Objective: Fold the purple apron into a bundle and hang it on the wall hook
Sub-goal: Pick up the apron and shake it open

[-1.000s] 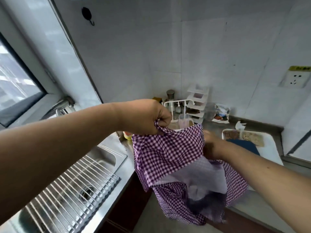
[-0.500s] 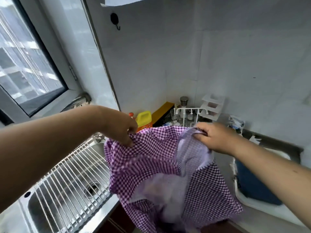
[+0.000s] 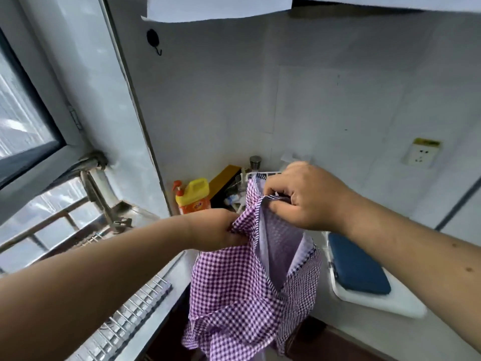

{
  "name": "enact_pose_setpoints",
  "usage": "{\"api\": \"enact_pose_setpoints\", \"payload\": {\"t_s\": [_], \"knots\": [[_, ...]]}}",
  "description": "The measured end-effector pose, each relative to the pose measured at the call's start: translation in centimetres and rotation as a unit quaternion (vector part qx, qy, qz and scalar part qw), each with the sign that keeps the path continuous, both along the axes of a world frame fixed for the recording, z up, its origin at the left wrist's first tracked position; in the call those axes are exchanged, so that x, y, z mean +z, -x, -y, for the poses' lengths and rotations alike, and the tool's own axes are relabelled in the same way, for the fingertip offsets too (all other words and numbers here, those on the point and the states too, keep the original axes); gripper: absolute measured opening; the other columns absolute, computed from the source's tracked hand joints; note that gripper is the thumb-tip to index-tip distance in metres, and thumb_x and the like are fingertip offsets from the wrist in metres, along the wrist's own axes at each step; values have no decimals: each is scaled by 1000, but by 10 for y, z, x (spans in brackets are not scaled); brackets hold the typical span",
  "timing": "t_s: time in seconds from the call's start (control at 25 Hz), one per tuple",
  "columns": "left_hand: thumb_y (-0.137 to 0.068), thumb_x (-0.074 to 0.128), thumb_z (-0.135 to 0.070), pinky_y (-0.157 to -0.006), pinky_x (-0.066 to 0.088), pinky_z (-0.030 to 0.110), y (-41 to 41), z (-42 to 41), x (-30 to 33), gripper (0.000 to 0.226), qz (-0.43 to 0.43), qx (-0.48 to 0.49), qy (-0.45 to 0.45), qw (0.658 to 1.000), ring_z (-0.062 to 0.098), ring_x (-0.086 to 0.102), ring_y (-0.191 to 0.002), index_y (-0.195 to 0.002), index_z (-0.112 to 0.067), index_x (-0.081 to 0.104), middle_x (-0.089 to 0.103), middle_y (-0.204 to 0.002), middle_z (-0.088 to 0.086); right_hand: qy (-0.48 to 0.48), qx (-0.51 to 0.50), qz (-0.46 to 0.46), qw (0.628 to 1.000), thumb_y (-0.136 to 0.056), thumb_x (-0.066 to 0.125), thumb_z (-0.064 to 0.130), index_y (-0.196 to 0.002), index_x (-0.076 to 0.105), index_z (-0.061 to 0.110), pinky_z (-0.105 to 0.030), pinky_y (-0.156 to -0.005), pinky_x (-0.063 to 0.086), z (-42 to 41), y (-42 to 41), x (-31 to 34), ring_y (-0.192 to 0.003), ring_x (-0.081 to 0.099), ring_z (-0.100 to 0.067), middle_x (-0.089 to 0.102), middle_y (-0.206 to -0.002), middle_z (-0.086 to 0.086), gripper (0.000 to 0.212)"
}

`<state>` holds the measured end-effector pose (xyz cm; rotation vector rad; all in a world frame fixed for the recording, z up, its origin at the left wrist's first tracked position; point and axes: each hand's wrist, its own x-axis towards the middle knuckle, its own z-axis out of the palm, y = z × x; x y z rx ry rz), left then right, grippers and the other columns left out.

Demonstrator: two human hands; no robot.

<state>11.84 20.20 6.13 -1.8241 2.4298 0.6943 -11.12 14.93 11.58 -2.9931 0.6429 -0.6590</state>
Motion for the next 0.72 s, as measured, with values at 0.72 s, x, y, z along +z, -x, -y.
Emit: {"api": "enact_pose_setpoints", "payload": {"t_s": [0.72], "knots": [[-108,46,-50,-92,51,32,-69,-26,39,34,-125,184,14,975,10,69,-95,-93,-33,72,74,-95,-12,-78,-215,-408,884,-92,53,70,-76,56,32,-40,-93,38,-14,58,-52,-103,52,-13,62,-88,16,41]]}}
